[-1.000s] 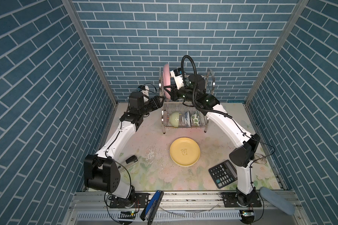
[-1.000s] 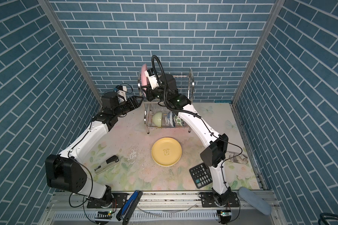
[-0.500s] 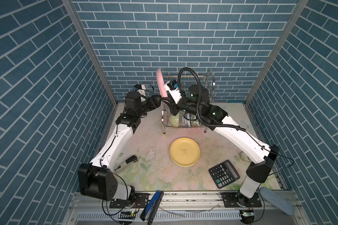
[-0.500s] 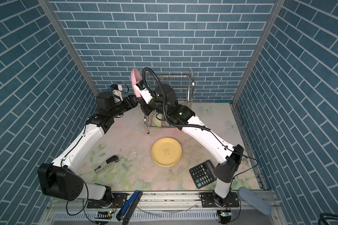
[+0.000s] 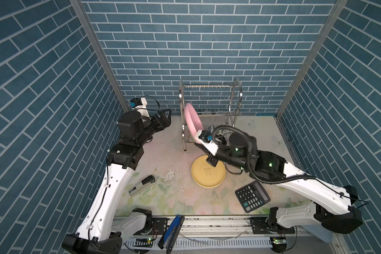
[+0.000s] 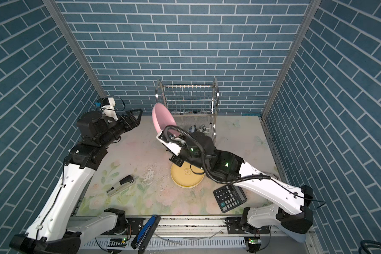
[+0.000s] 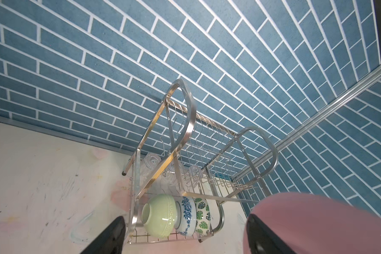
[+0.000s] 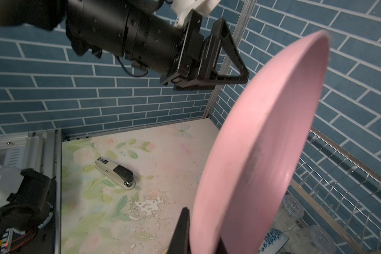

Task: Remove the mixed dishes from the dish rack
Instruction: 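Swing the pink plate down toward the yellow plate with the right gripper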

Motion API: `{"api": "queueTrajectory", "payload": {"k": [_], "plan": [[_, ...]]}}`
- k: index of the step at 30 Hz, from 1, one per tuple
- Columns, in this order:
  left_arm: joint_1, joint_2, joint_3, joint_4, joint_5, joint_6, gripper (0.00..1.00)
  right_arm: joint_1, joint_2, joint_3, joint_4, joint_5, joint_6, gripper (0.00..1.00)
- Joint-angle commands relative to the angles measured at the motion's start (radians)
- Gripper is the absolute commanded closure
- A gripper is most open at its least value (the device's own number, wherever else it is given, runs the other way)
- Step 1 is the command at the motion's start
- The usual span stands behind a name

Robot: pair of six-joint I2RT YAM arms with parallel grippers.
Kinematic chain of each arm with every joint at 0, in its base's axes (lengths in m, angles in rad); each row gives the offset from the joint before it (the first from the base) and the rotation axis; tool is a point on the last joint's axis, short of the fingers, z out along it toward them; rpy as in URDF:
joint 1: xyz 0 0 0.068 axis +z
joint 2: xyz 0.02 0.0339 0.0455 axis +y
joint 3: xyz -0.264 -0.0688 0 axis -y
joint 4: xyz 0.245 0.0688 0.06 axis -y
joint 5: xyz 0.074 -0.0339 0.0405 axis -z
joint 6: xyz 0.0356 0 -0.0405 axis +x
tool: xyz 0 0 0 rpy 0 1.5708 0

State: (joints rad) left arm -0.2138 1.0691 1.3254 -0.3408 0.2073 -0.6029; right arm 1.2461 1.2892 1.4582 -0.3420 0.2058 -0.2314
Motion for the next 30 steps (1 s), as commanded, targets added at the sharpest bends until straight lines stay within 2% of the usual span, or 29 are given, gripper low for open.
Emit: {"api": "queueTrajectory", "payload": {"k": [1,7,13,16,22,30], "plan": [[0.005,-0.054,0.019,-0.117,0.040,-0.008,0.13,0.095,0.021,-0.053,-0.072,0.282,-0.109,1.00],[0.005,-0.096,0.061,-0.330,0.143,0.015,0.11,0.190,0.153,-0.061,-0.182,0.543,-0.114,1.00],[0.005,-0.176,-0.023,-0.492,0.205,0.053,0.11,0.279,0.233,-0.065,-0.196,0.671,-0.142,1.00],[0.005,-0.206,-0.064,-0.520,0.238,0.062,0.11,0.309,0.268,-0.062,-0.186,0.707,-0.168,1.00],[0.005,-0.218,-0.140,-0.425,0.411,0.048,0.13,0.353,0.321,-0.047,-0.158,0.747,-0.223,1.00],[0.005,-0.189,-0.216,-0.448,0.373,0.075,0.33,0.368,0.296,-0.074,-0.109,0.733,-0.221,1.00]]}}
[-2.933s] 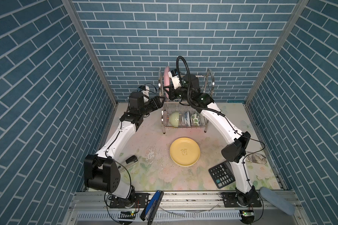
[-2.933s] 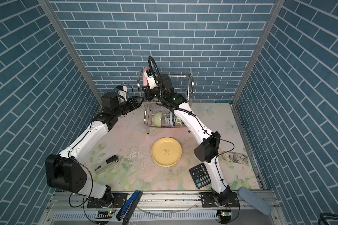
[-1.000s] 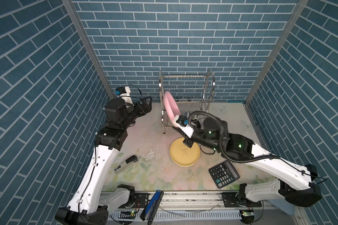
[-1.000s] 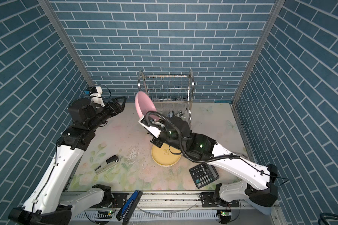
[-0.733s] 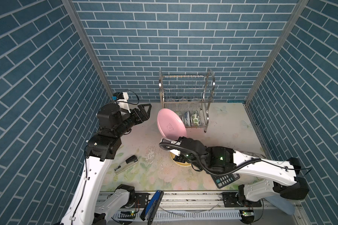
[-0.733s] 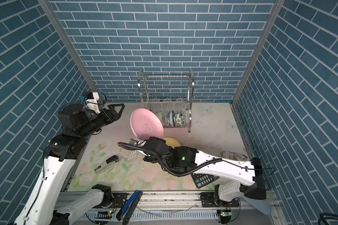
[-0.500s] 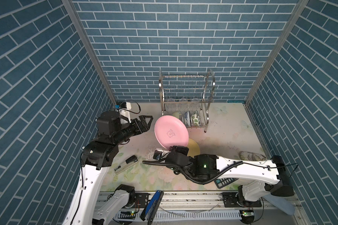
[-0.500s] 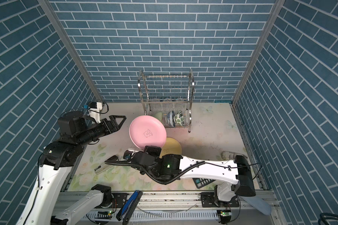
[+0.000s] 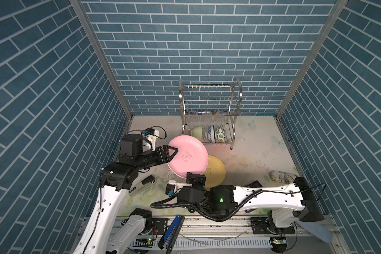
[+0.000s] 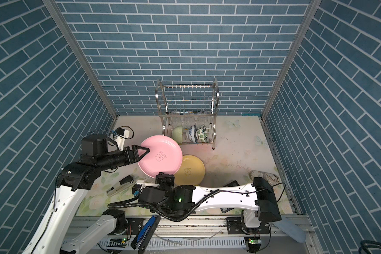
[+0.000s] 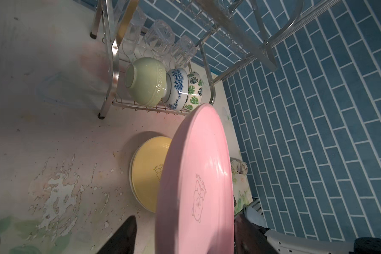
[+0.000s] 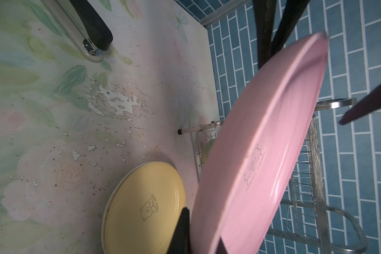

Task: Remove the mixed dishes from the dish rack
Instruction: 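Swing the pink plate down toward the yellow plate with the right gripper, then lower the pink plate onto the yellow plate while the left gripper grips its rim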

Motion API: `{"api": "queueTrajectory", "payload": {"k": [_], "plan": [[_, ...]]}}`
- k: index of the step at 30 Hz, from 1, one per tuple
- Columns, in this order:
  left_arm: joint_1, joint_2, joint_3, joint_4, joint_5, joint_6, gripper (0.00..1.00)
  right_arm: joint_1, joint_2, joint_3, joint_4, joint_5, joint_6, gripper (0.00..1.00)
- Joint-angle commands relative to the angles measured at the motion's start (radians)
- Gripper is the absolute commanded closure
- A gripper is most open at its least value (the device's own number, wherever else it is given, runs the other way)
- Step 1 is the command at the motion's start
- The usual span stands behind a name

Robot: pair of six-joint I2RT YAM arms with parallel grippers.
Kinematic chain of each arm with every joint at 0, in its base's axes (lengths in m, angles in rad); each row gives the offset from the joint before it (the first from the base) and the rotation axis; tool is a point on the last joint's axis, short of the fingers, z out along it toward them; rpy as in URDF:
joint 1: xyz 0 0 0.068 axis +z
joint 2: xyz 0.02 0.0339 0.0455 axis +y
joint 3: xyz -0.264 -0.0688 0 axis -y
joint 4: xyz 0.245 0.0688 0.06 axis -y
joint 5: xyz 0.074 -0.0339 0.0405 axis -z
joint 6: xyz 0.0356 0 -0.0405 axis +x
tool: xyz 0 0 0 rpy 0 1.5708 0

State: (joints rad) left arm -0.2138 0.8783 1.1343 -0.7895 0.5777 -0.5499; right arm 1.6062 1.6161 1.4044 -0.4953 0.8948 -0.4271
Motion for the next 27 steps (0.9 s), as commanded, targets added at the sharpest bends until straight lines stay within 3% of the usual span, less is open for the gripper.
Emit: {"api": "queueTrajectory", "payload": {"k": [1,4,7,10,12,13,16,17,22,27], "plan": [[0.005,0.001,-0.034,0.008,-0.001,0.022,0.38,0.008,-0.034,-0.022,0.045,0.043,-0.025,1.00],[0.005,0.002,-0.062,0.036,-0.004,0.011,0.57,0.008,-0.047,-0.029,0.045,0.039,-0.025,1.00],[0.005,0.002,-0.087,0.072,0.010,-0.006,0.82,0.008,-0.062,-0.047,0.068,0.039,-0.027,1.00],[0.005,-0.004,-0.125,0.137,0.041,-0.040,0.95,0.005,-0.085,-0.078,0.094,0.015,-0.012,0.98],[0.005,-0.010,-0.158,0.185,0.054,-0.068,1.00,-0.005,-0.116,-0.110,0.108,-0.028,0.026,0.63],[0.004,-0.010,-0.173,0.206,0.056,-0.081,1.00,-0.013,-0.137,-0.125,0.111,-0.055,0.057,0.50],[0.004,-0.021,-0.234,0.288,0.058,-0.120,1.00,-0.050,-0.227,-0.188,0.123,-0.157,0.155,0.37],[0.004,-0.027,-0.258,0.318,0.054,-0.131,1.00,-0.067,-0.270,-0.220,0.134,-0.206,0.186,0.03],[0.003,-0.062,-0.349,0.435,-0.005,-0.185,1.00,-0.226,-0.505,-0.367,0.143,-0.525,0.389,0.03],[-0.002,-0.072,-0.384,0.508,-0.036,-0.218,1.00,-0.354,-0.705,-0.533,0.214,-0.635,0.561,0.03]]}}
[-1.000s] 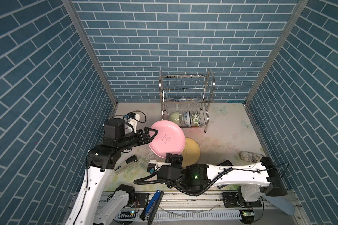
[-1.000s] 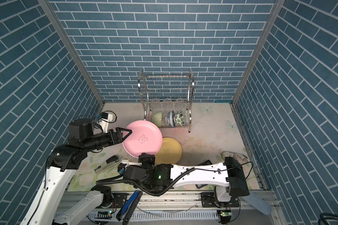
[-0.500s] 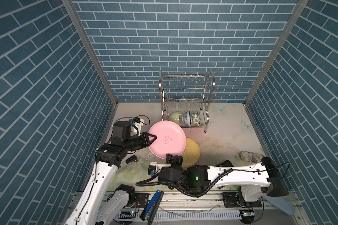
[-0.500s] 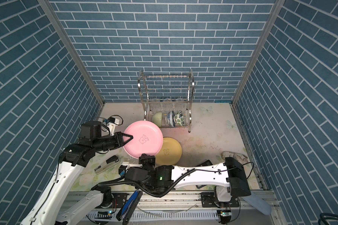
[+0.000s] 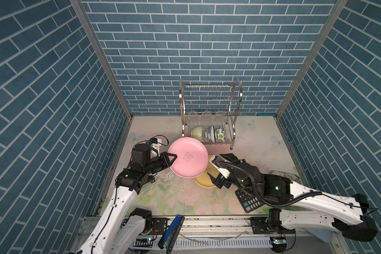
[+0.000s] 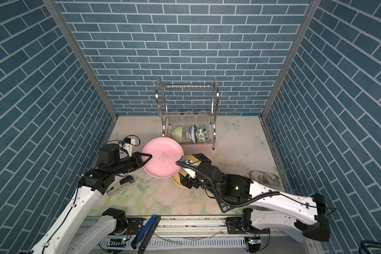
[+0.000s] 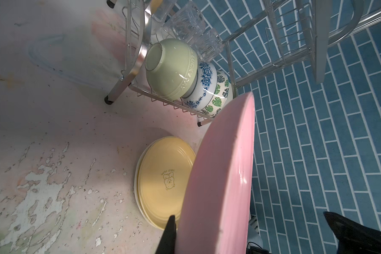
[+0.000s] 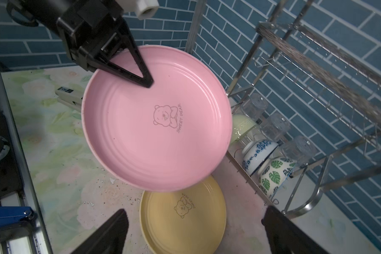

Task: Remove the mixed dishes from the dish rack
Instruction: 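Lower the pink plate onto the yellow plate while the left gripper grips its rim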

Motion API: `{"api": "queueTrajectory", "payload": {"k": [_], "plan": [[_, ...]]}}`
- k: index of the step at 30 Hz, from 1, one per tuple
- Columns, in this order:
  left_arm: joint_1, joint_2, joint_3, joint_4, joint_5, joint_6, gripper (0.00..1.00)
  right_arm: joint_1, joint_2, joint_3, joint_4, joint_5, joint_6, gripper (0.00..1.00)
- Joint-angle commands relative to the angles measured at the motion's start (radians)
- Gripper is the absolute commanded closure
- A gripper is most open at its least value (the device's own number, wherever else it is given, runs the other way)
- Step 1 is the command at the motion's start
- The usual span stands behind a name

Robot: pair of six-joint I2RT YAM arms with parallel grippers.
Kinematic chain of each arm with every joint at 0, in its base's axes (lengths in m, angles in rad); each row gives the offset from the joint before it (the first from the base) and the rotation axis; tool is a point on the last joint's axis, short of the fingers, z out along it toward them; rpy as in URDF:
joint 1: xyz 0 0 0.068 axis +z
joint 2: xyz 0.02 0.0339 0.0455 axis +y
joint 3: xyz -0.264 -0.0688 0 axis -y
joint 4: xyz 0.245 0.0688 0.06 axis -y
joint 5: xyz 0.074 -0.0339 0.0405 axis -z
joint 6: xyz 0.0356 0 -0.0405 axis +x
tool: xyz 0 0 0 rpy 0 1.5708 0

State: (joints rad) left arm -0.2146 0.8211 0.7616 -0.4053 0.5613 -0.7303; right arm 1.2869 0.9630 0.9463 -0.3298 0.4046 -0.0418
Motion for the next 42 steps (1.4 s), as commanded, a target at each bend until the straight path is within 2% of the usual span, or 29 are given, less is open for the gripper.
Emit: {"api": "queueTrajectory", "payload": {"k": [1,6,11,15,18,22,26,28,29,34,39,40,42], "plan": [[-0.003,-0.012,-0.019,0.142,-0.018,-0.048,1.00,-0.059,-0.073,-0.093,0.056,-0.169,0.207,0.03],[-0.029,0.008,-0.060,0.226,-0.029,-0.065,1.00,-0.268,-0.080,-0.124,0.054,-0.438,0.368,0.14],[-0.065,0.019,-0.100,0.262,-0.073,-0.066,1.00,-0.489,0.022,-0.141,0.172,-0.765,0.523,0.18],[-0.093,0.056,-0.081,0.255,-0.093,-0.044,1.00,-0.581,0.129,-0.097,0.209,-0.840,0.557,0.20],[-0.113,0.072,-0.084,0.292,-0.107,-0.056,1.00,-0.613,0.214,-0.054,0.210,-0.857,0.563,0.24],[-0.156,0.108,-0.088,0.323,-0.146,-0.063,1.00,-0.615,0.311,0.002,0.185,-0.823,0.547,0.36],[-0.194,0.170,-0.094,0.379,-0.152,-0.082,1.00,-0.615,0.354,0.019,0.198,-0.792,0.540,0.55],[-0.208,0.196,-0.090,0.391,-0.158,-0.084,1.00,-0.615,0.367,0.024,0.198,-0.765,0.539,0.74],[-0.214,0.204,-0.094,0.400,-0.162,-0.085,1.00,-0.615,0.373,0.024,0.194,-0.753,0.539,0.79],[-0.243,0.252,-0.126,0.445,-0.177,-0.093,1.00,-0.614,0.365,-0.009,0.184,-0.675,0.554,0.92],[-0.285,0.301,-0.170,0.479,-0.213,-0.101,1.00,-0.615,0.330,-0.077,0.171,-0.609,0.590,1.00],[-0.296,0.310,-0.175,0.479,-0.226,-0.097,0.98,-0.615,0.327,-0.086,0.170,-0.602,0.596,1.00],[-0.322,0.330,-0.184,0.476,-0.253,-0.085,0.79,-0.614,0.322,-0.106,0.162,-0.588,0.612,1.00]]}}
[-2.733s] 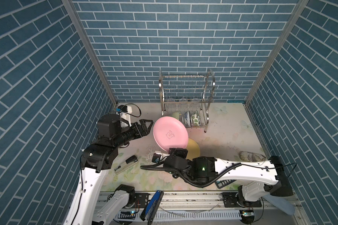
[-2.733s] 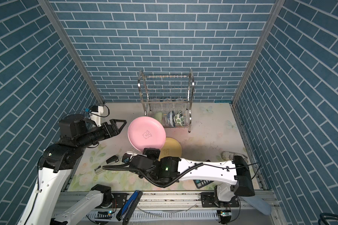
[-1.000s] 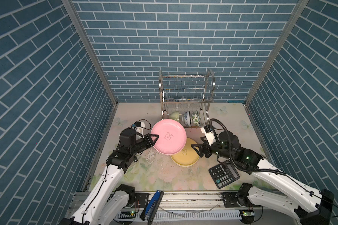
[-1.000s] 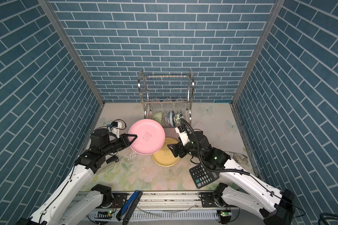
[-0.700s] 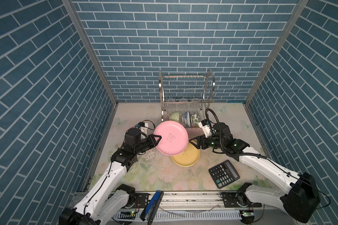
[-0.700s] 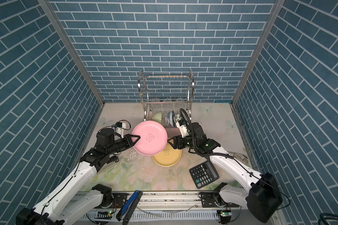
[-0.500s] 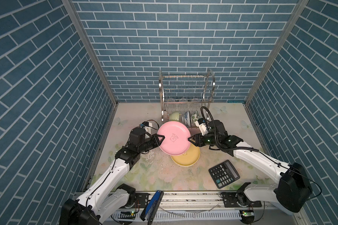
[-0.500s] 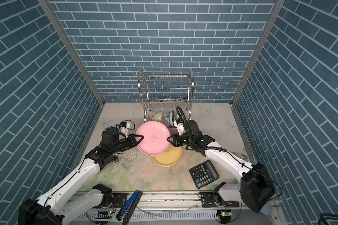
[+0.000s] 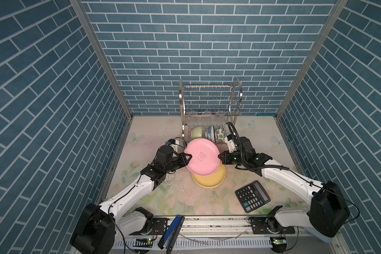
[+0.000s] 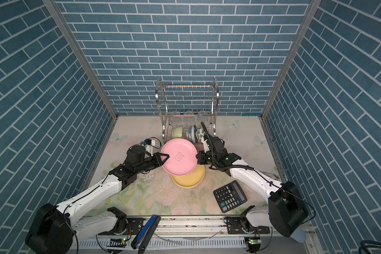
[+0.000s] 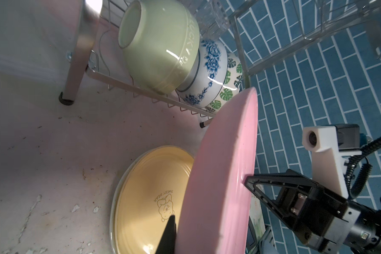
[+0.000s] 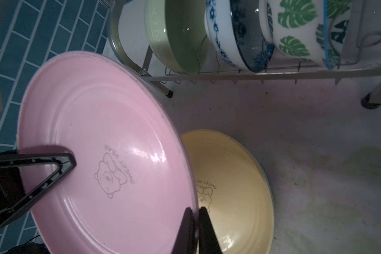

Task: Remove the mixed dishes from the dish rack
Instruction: 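Lower the pink plate onto the yellow plate while the left gripper grips its rim, then settle the pink plate flat on the stack with both grippers at its rim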

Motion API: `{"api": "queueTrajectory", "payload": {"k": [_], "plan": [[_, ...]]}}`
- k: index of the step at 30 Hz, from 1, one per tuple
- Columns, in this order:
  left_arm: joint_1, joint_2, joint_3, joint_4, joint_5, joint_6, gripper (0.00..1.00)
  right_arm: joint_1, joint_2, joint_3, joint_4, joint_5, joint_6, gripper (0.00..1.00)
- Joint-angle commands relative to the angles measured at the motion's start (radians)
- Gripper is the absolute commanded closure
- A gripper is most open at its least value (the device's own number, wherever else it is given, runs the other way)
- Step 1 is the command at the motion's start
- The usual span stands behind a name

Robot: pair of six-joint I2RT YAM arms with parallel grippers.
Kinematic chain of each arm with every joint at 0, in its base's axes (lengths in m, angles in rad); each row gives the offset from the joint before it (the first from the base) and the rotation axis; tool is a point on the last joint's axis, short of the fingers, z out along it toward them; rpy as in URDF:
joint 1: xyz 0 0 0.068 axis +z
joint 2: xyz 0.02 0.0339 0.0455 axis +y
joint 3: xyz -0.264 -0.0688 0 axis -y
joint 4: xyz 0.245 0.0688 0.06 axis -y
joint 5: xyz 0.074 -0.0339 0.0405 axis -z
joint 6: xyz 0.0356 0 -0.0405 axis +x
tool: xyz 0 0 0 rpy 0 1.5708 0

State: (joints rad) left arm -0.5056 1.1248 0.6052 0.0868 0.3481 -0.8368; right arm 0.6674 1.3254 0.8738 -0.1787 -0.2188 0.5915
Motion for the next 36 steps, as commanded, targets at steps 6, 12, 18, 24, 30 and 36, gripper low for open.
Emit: {"api": "queueTrajectory", "payload": {"k": [6,12,18,24,30,36], "plan": [[-0.057,0.091,-0.067,0.014,-0.076,0.018,0.62,0.004,-0.053,-0.074,-0.023,0.087,0.010,1.00],[-0.057,0.179,-0.084,0.056,-0.071,0.023,0.59,0.003,-0.058,-0.122,-0.024,0.117,0.043,1.00],[-0.057,0.255,-0.095,0.114,-0.062,0.013,0.59,-0.011,-0.027,-0.121,-0.038,0.116,0.056,1.00],[-0.057,0.266,-0.088,0.094,-0.083,0.021,0.59,-0.011,0.024,-0.121,-0.034,0.110,0.063,1.00],[-0.059,0.260,-0.067,0.037,-0.098,0.052,0.59,-0.012,0.083,-0.122,-0.022,0.105,0.084,1.00],[-0.057,0.281,-0.058,0.004,-0.100,0.072,0.59,-0.024,0.107,-0.114,-0.039,0.111,0.092,1.00]]}}
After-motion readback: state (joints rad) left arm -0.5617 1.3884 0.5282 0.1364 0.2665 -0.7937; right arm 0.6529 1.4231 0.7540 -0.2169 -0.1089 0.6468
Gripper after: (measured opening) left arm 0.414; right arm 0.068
